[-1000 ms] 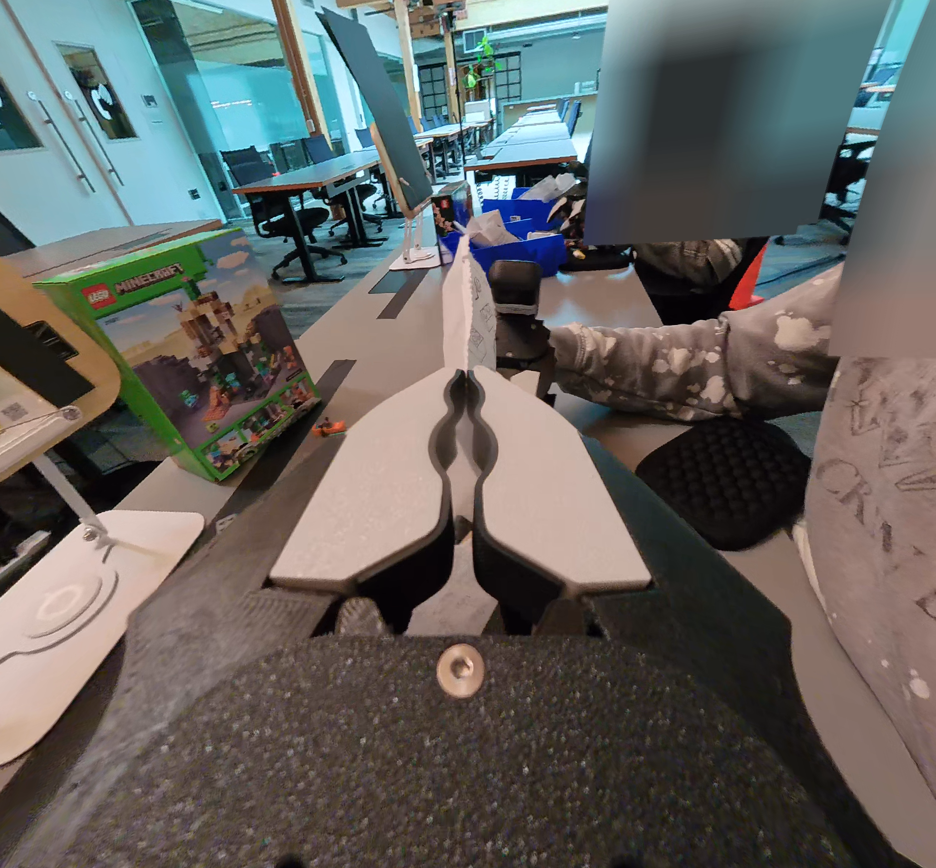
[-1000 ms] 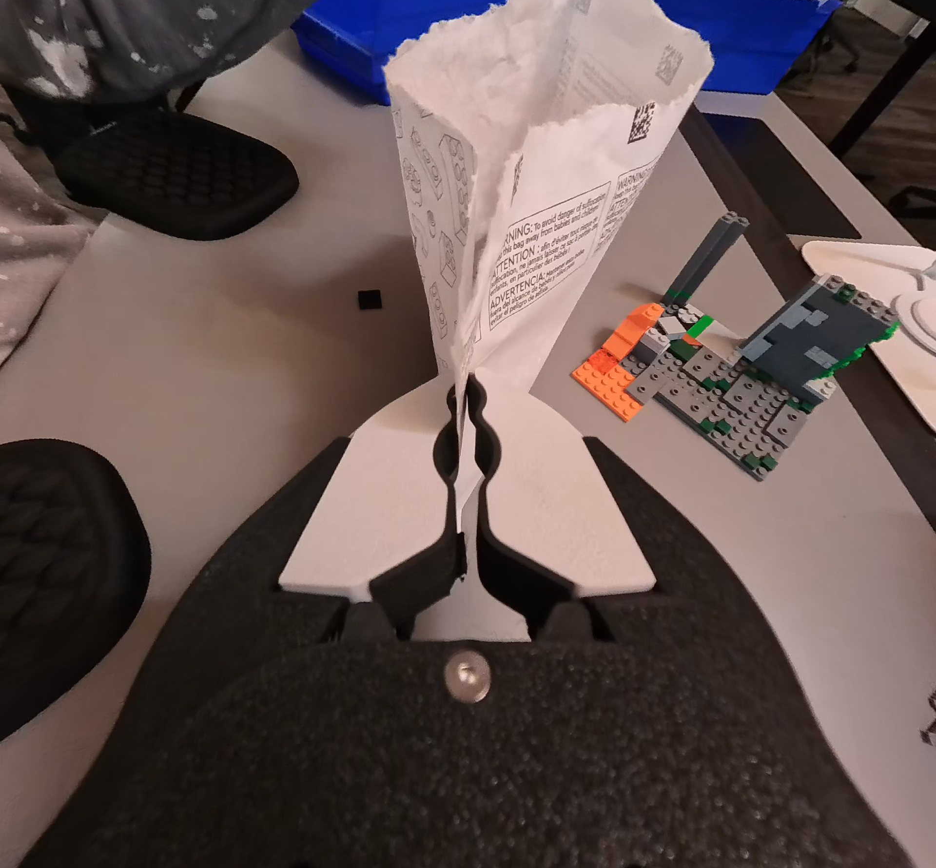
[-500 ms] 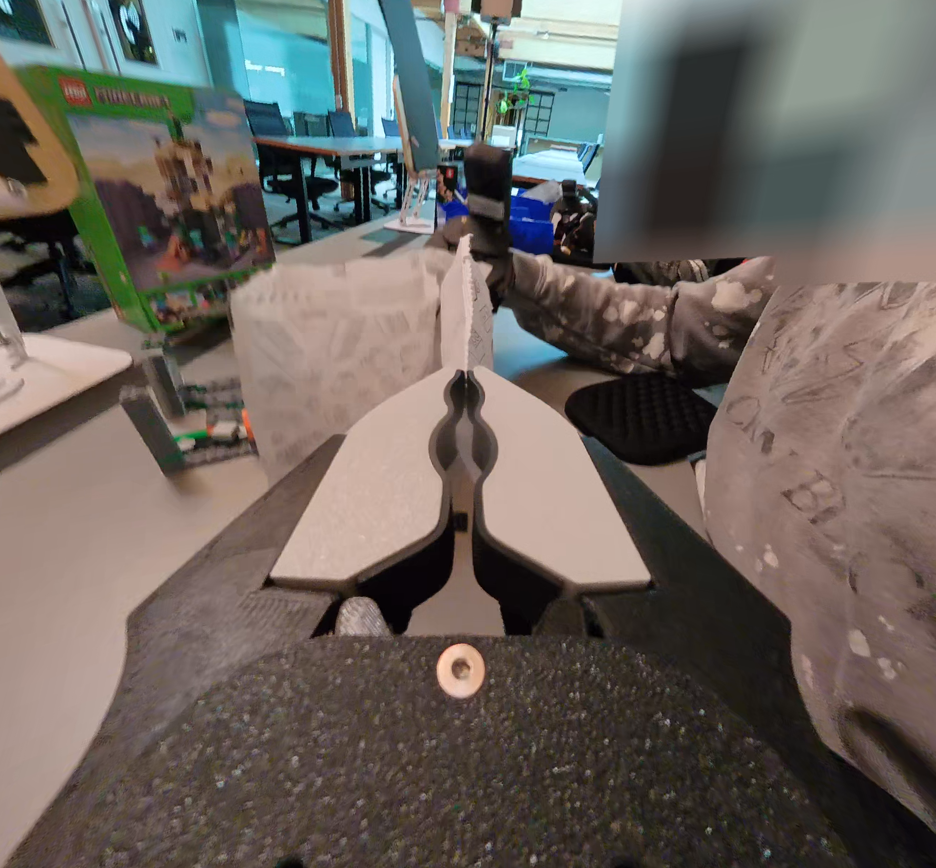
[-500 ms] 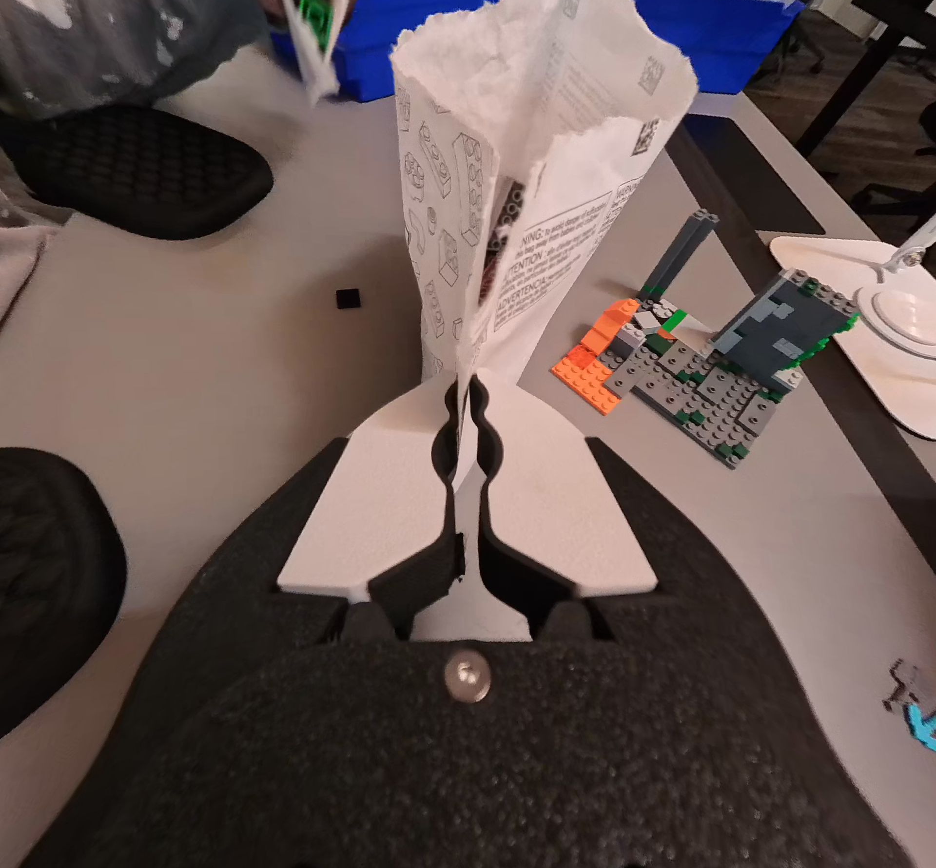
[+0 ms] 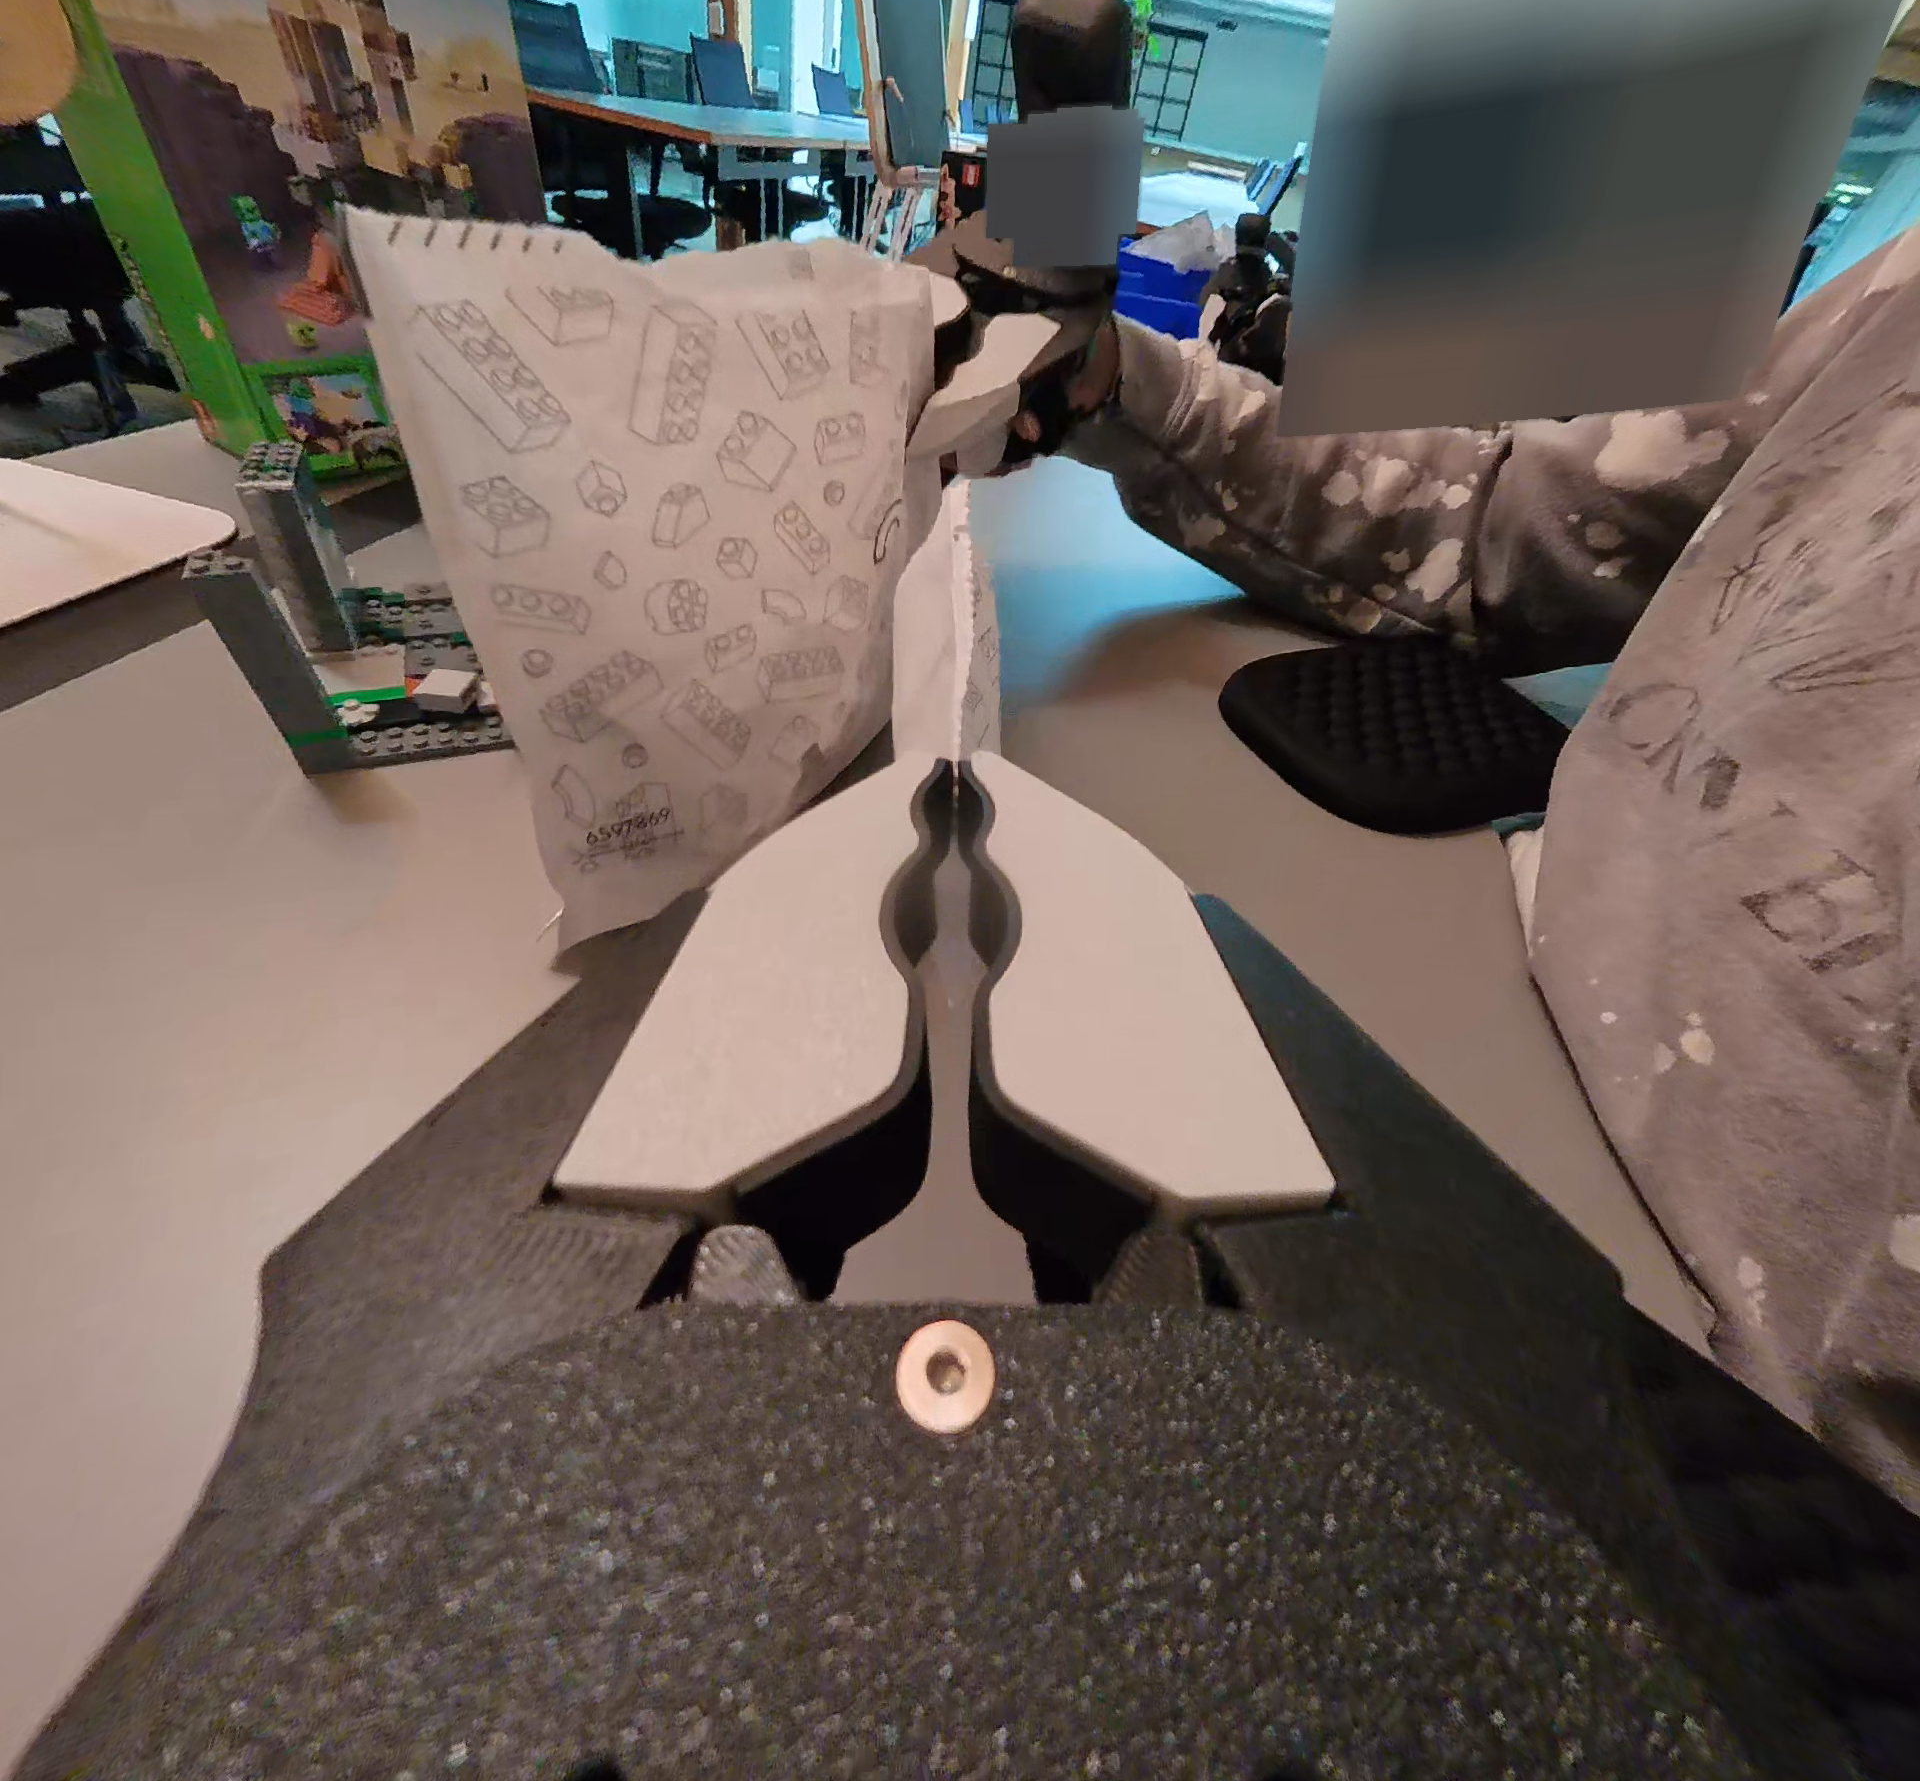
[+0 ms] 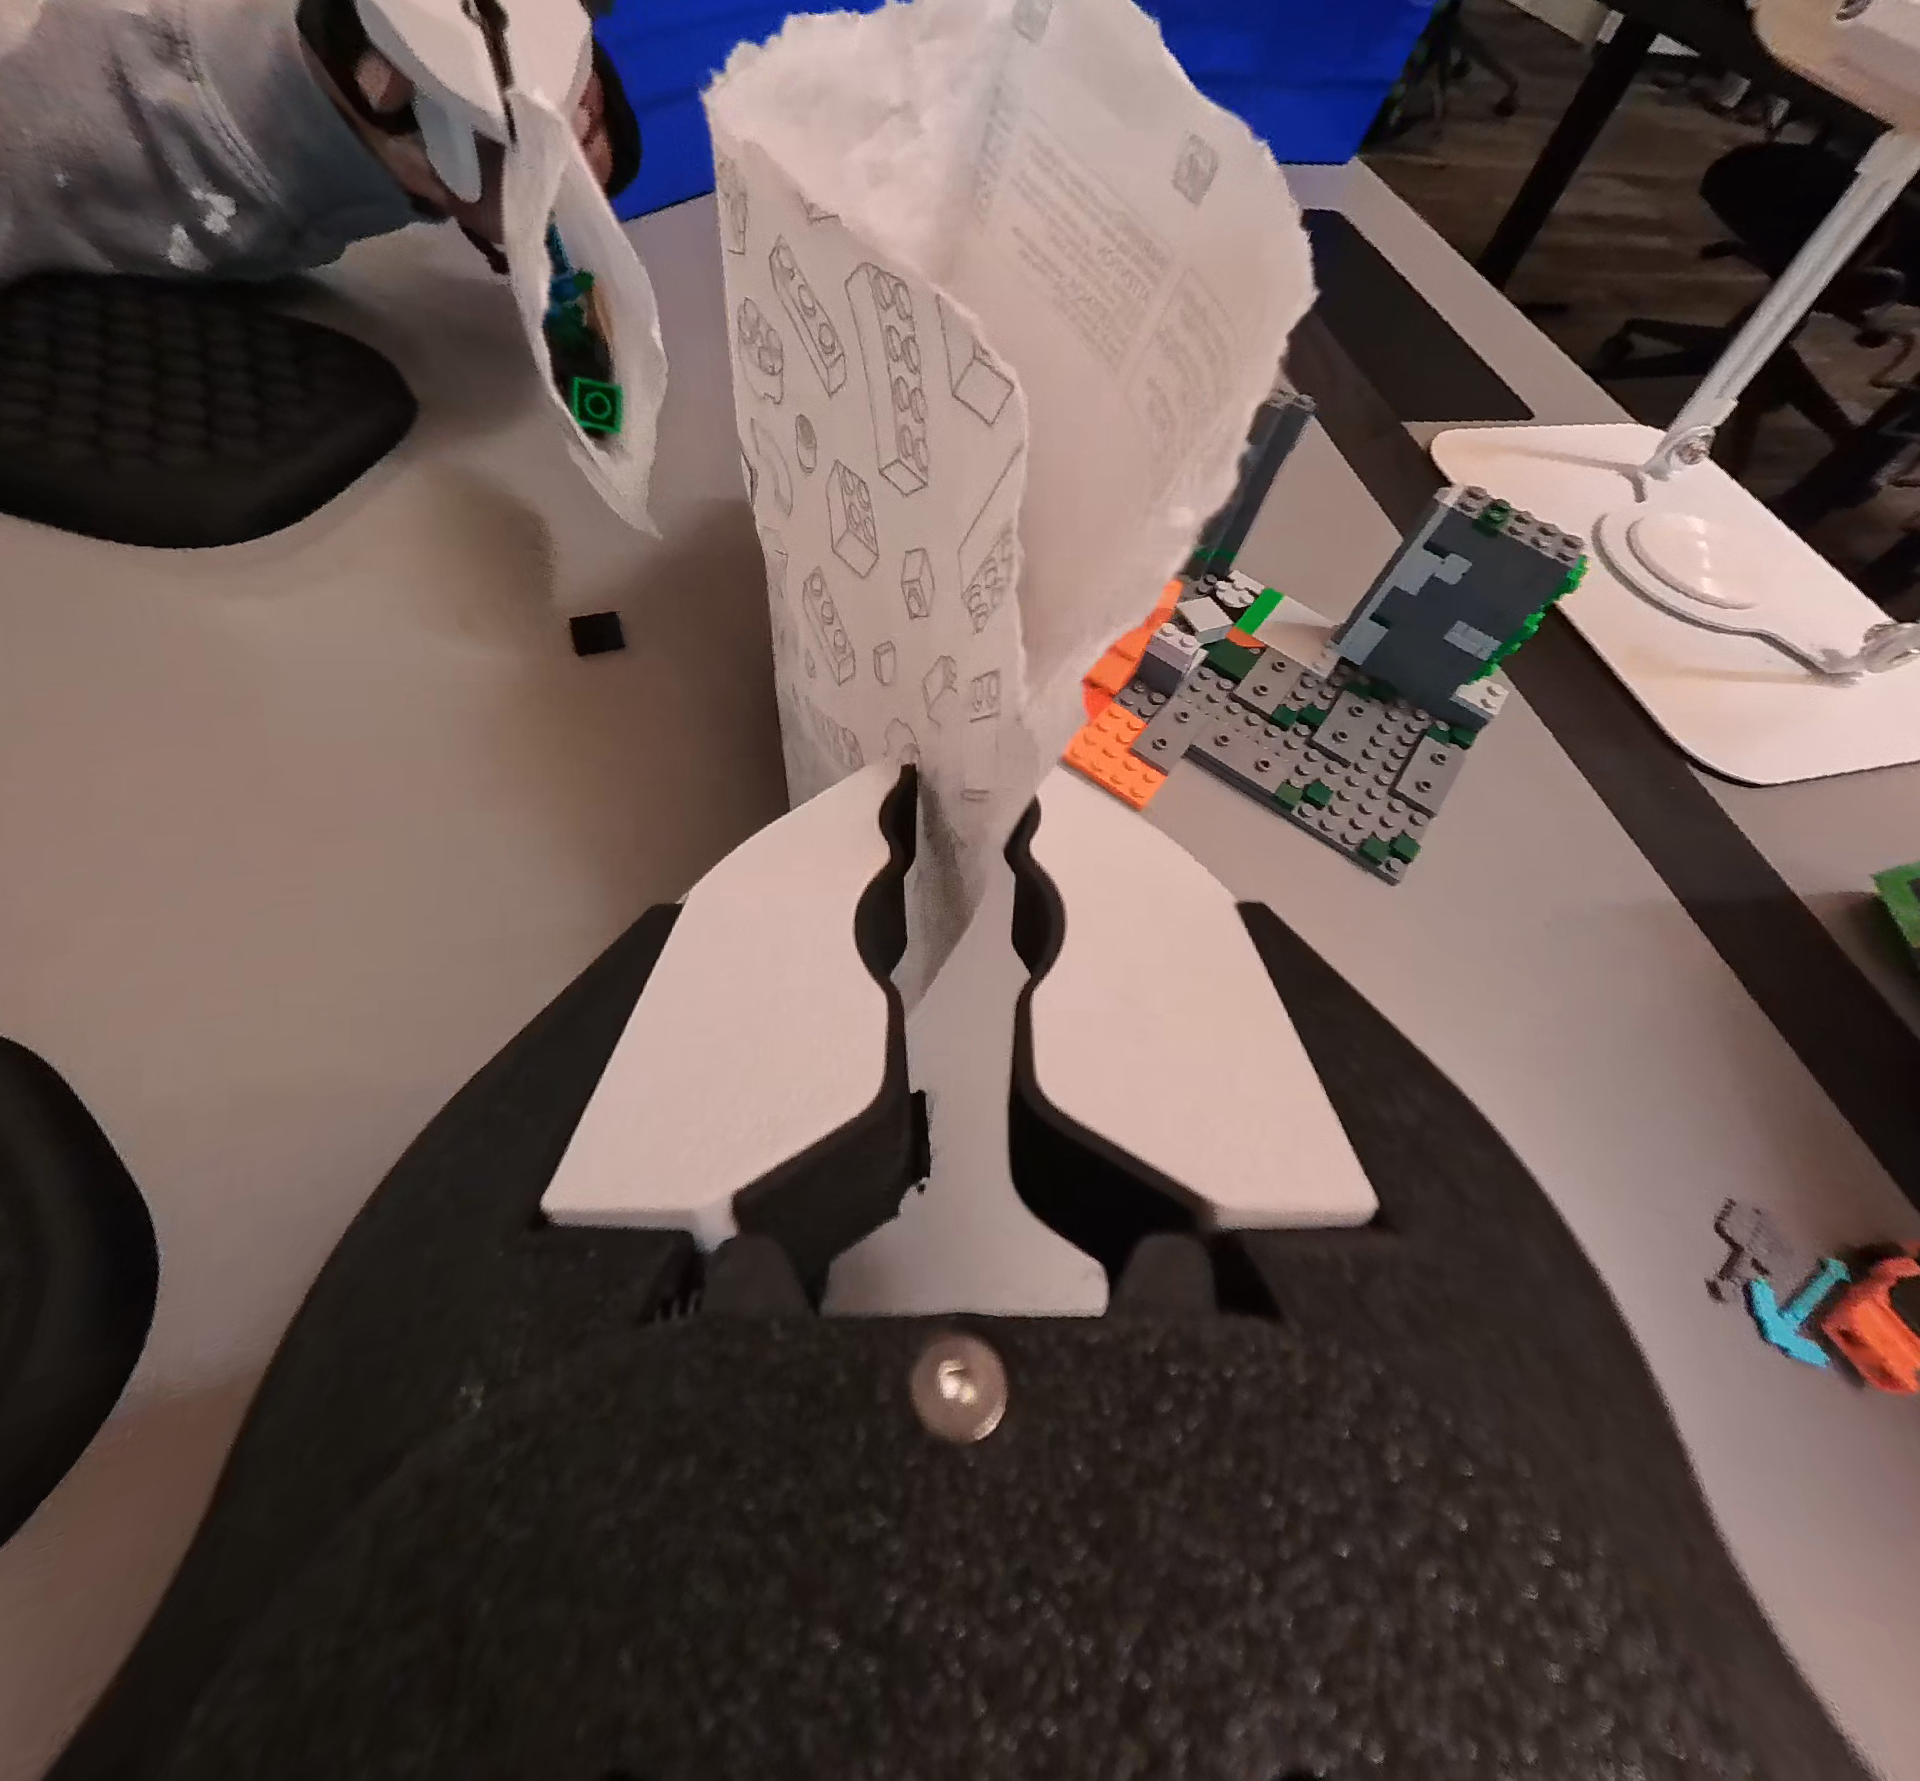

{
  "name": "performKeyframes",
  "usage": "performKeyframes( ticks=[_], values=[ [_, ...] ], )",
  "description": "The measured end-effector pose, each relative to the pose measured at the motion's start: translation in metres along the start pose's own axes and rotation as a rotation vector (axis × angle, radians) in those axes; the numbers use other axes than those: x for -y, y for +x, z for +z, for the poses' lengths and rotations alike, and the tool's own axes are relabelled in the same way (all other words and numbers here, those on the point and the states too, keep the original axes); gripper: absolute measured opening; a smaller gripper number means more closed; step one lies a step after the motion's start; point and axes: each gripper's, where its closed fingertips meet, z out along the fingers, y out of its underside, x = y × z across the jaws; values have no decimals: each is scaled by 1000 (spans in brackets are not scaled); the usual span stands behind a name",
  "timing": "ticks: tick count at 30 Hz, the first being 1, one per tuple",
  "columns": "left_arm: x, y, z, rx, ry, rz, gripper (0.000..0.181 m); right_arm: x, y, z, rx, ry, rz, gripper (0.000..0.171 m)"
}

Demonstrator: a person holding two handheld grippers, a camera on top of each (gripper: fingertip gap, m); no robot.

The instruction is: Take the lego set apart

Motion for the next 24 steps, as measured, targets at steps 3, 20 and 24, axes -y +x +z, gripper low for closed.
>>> performKeyframes(
  ticks=[3,20,24],
  values=[
    [-3,-2,-1,12,-12,6,1,0,14,-8,-69,5,35,27],
    [-2,14,-23,-21,2,86,0,17,-57,9,-102,-199,-95,38],
    [2,18,-31,-4,16,109,0,8,-91,66,86,-239,-47,39]
  ],
)
